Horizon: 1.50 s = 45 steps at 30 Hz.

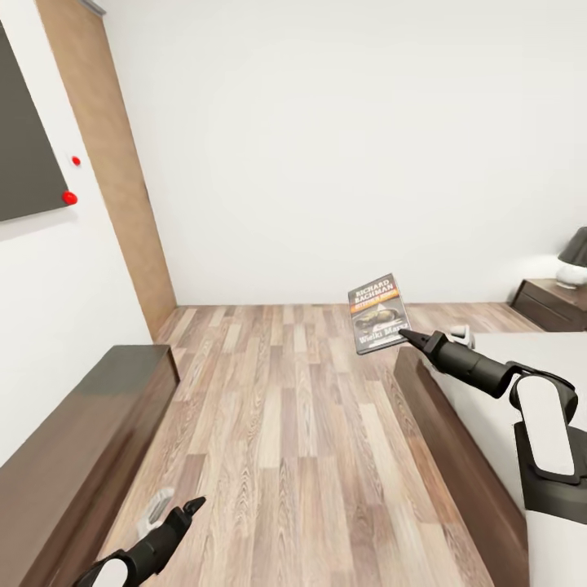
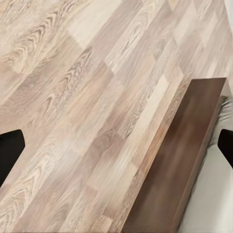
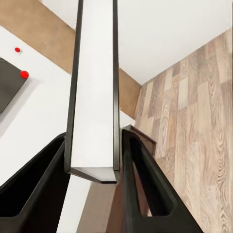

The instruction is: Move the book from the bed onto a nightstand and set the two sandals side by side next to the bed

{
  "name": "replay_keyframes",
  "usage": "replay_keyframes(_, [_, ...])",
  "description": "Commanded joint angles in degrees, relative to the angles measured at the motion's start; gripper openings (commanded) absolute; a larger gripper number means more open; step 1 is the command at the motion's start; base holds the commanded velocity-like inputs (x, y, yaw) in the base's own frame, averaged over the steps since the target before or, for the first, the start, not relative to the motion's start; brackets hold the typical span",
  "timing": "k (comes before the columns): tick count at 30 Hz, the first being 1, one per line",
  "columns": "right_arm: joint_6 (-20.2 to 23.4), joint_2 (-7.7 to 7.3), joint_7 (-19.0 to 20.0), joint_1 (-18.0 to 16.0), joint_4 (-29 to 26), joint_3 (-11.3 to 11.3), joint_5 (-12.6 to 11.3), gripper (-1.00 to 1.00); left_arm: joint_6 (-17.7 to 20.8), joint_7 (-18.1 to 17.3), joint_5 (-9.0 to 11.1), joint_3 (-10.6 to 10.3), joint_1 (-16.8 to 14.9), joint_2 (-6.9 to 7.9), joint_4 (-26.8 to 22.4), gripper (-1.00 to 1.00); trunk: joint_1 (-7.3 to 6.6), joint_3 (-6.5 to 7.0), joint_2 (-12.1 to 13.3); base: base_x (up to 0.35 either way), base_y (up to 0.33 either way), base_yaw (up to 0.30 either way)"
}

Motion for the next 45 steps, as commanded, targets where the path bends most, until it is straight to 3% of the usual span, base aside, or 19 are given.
replay_keyframes(1, [0.3, 0.03, 0.7, 0.1, 0.0, -0.1, 0.0, -1.0, 0.4, -0.1, 0.2, 0.1, 0.0, -0.03, 0.0, 1.0, 0.04, -0.06, 0.0, 0.334, 0.0, -0.266])
replay_keyframes(29, [0.3, 0.03, 0.4, 0.4, 0.0, -0.1, 0.1, -1.0, 0.4, -0.2, 0.1, 0.0, -0.1, -0.31, 0.3, 1.0, 0.04, -0.06, 0.0, 0.334, 0.002, -0.267])
replay_keyframes(45, [0.3, 0.04, 0.3, 0.4, 0.0, -0.1, 0.1, -1.0, 0.4, -0.3, 0.1, 0.0, -0.3, -0.17, 0.3, 1.0, 0.04, -0.06, 0.0, 0.323, 0.095, -0.268])
